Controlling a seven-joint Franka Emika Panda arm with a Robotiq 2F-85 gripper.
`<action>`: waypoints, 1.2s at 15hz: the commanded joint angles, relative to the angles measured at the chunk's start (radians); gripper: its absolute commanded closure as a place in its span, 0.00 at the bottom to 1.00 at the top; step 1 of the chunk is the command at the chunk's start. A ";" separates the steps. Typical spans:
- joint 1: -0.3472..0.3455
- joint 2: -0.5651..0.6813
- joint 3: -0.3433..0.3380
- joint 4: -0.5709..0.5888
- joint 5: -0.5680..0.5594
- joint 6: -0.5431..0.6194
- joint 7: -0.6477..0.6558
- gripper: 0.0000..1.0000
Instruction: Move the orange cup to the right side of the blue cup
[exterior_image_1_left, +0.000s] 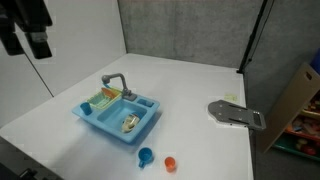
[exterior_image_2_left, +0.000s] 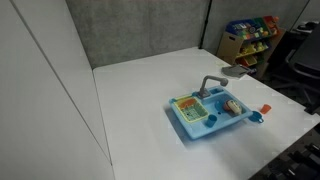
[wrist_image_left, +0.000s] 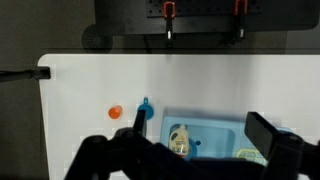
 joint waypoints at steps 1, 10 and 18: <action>0.023 -0.025 0.001 0.029 0.031 -0.050 -0.021 0.00; 0.068 -0.034 -0.004 0.035 0.098 -0.035 -0.066 0.00; 0.060 -0.024 0.006 0.020 0.095 -0.026 -0.056 0.00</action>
